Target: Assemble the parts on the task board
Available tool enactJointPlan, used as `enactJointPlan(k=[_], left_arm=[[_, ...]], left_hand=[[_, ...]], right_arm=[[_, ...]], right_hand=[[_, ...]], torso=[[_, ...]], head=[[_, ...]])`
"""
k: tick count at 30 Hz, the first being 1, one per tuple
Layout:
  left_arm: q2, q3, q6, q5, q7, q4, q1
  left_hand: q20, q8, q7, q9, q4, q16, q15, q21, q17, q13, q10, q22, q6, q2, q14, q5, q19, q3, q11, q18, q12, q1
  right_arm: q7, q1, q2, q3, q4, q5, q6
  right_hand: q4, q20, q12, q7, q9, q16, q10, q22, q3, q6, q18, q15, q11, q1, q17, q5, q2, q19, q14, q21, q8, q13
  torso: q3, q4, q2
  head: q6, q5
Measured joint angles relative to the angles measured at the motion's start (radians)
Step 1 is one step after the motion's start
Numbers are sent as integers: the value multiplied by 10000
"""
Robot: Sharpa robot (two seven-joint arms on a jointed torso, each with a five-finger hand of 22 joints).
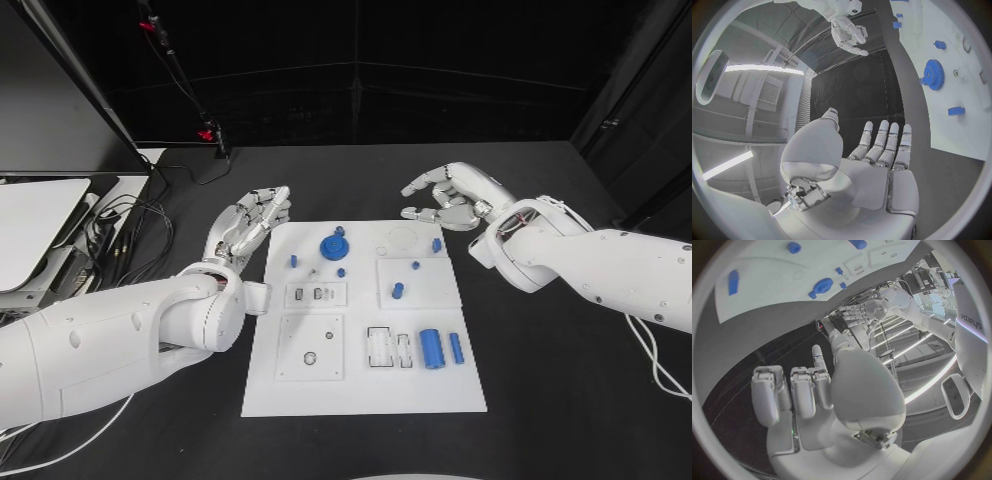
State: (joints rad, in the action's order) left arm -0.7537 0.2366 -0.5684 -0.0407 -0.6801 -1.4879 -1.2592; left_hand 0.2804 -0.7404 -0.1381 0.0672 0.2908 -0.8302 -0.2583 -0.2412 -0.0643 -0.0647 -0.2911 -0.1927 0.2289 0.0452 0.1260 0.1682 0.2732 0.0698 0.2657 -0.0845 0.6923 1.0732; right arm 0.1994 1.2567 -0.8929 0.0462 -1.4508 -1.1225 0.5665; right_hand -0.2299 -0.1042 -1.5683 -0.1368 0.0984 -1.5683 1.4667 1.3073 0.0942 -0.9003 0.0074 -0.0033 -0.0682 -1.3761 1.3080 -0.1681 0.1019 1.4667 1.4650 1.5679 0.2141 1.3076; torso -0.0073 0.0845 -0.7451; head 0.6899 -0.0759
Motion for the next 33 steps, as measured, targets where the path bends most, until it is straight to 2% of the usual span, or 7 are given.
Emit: enactJointPlan(k=[7,13,20,22,27,29,33], left_arm=[[6,0,3,0,0,25,12],[4,0,6,0,0,47,30],[-9,0,8,0,0,59,41],[-9,0,9,0,0,62,42],[-21,0,10,0,0,63,46],[-32,0,10,0,0,56,46],[-54,0,10,0,0,53,46]], left_hand=[[0,0,0,0,0,0,0,0,0,0,0,0,0,0,0,-3,0,0,0,0,0,0],[0,0,0,0,0,0,0,0,0,0,0,1,0,28,0,-3,0,0,0,0,38,29],[0,0,0,0,0,0,0,0,0,0,0,1,0,39,0,-4,0,0,0,0,38,40],[0,0,0,0,0,0,0,0,0,0,0,1,0,39,0,-4,0,0,0,0,38,40],[0,0,0,0,0,0,0,0,0,0,0,2,0,39,0,-4,0,0,0,0,38,40],[0,0,0,0,0,0,0,0,0,0,0,2,0,39,0,-4,0,0,0,0,38,40],[0,0,0,0,0,0,0,0,0,0,0,2,0,39,0,-4,0,0,0,0,38,40]], right_arm=[[112,-156,-823,8,-32,106,-117],[-31,-356,-1065,13,38,-98,-329],[-365,-748,-1070,24,247,-440,-641],[-461,-784,-1010,23,323,-520,-727],[-823,-852,-824,18,461,-720,-967],[-1015,-868,-766,18,521,-797,-1073],[-1370,-877,-667,18,611,-918,-1227]], right_hand=[[-142,-71,0,-45,-14,0,0,0,-142,-45,0,36,0,-233,-1,475,40,-2,36,0,-17,0],[-188,-70,0,-45,-54,0,0,0,-96,-45,-1,36,1,-376,-2,547,1,-1,36,0,-118,0],[-251,-70,0,21,-126,0,0,0,-107,182,-1,36,1,-574,-2,582,18,-2,36,0,-299,0],[-251,-70,0,60,-145,0,0,0,-107,245,0,36,1,-629,-2,585,73,-1,36,0,-336,0],[-280,-70,0,110,-221,0,-9,0,-78,546,-1,36,14,-810,-2,628,-12,-2,36,0,-532,0],[-307,-70,0,153,-222,0,1,4,-51,589,-1,13,115,-860,-3,628,-62,-2,14,0,-554,0],[-307,-70,0,154,-232,0,0,7,-51,589,0,-26,185,-968,-3,628,-62,-2,21,0,-554,0]], torso=[[12,-5,8],[8,2,8],[-12,13,8],[-15,24,7],[-12,44,4],[-12,50,4],[-12,56,3]], head=[[-5,-411],[15,-600],[53,-647],[61,-660],[83,-725],[98,-737],[108,-727]])
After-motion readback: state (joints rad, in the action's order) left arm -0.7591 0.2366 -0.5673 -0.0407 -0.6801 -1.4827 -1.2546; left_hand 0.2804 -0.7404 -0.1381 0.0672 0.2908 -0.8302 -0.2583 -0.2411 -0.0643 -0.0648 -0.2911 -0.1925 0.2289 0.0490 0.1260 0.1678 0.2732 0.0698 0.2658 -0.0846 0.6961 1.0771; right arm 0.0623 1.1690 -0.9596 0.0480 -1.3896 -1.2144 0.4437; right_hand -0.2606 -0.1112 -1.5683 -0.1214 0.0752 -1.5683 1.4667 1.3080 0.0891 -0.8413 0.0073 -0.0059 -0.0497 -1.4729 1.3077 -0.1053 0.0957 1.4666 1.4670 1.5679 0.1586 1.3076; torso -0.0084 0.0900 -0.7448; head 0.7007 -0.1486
